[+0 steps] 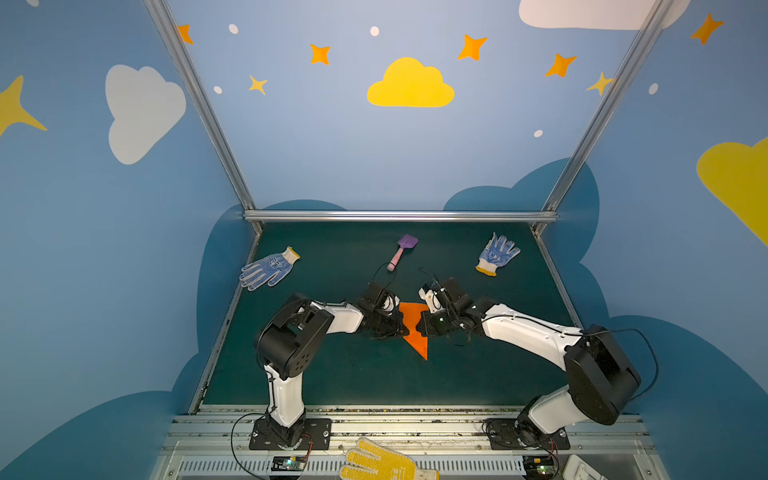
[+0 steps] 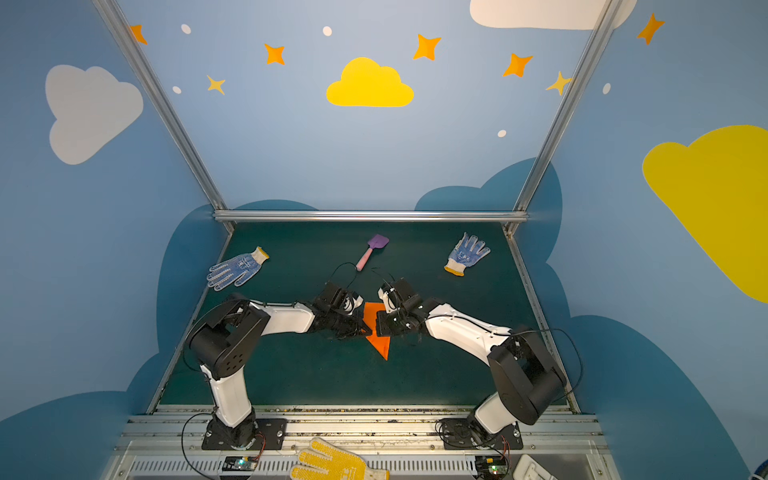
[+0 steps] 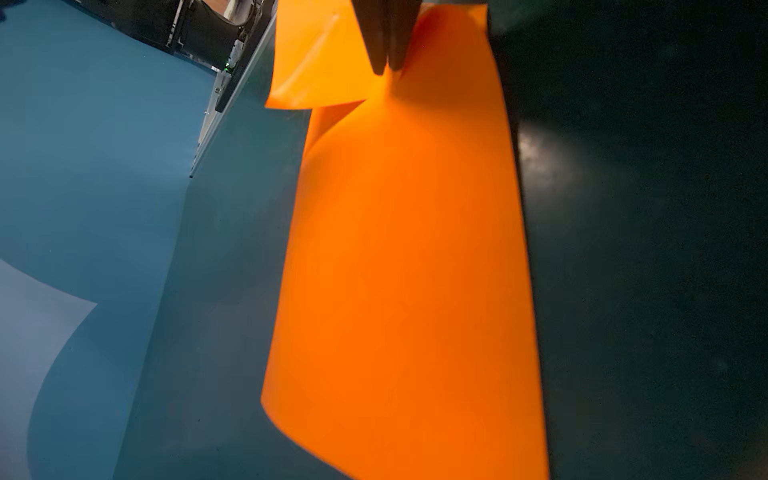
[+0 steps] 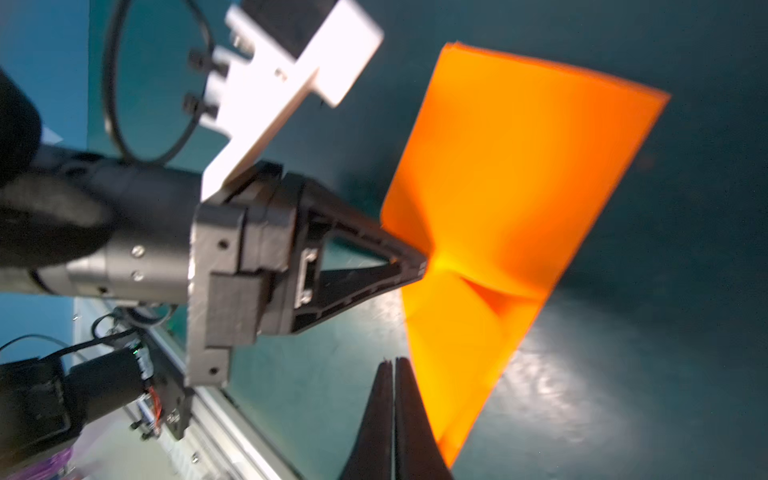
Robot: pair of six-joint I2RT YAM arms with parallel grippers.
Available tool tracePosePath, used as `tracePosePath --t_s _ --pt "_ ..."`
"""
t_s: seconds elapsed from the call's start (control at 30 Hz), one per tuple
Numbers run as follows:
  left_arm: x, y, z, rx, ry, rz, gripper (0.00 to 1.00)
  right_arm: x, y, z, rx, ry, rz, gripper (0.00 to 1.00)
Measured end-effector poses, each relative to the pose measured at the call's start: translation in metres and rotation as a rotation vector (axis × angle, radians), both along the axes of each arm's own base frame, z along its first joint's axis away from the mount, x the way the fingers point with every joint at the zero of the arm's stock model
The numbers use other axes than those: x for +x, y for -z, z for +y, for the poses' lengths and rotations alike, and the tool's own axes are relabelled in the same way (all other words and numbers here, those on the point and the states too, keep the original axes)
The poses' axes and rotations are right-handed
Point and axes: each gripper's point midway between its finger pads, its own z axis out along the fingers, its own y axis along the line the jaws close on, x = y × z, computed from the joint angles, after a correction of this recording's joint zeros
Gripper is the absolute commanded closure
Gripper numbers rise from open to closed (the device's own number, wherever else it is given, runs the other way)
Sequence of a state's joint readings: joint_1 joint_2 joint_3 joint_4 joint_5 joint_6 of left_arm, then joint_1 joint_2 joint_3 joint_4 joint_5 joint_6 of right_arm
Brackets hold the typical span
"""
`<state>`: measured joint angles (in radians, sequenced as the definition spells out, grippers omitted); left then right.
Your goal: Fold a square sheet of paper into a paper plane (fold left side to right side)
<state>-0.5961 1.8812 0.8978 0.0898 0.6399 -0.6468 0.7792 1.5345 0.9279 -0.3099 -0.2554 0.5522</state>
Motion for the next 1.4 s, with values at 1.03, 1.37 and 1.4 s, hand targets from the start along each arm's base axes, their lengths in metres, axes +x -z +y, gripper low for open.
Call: tracePosePath --t_s 1.03,1.37,1.4 --pt "0.000 0.000 0.000 0.002 -0.001 0.001 0.96 -0.008 0.058 0.006 -0.082 0.014 0.099 1.00" --pt "0.000 0.000 0.000 0.002 -0.007 0.007 0.96 -0.007 0.067 -0.004 -0.089 0.034 0.105 1.00" --pt "0.000 0.000 0.000 0.003 -0.010 0.010 0.96 -0.007 0.067 -0.005 -0.087 0.035 0.104 1.00"
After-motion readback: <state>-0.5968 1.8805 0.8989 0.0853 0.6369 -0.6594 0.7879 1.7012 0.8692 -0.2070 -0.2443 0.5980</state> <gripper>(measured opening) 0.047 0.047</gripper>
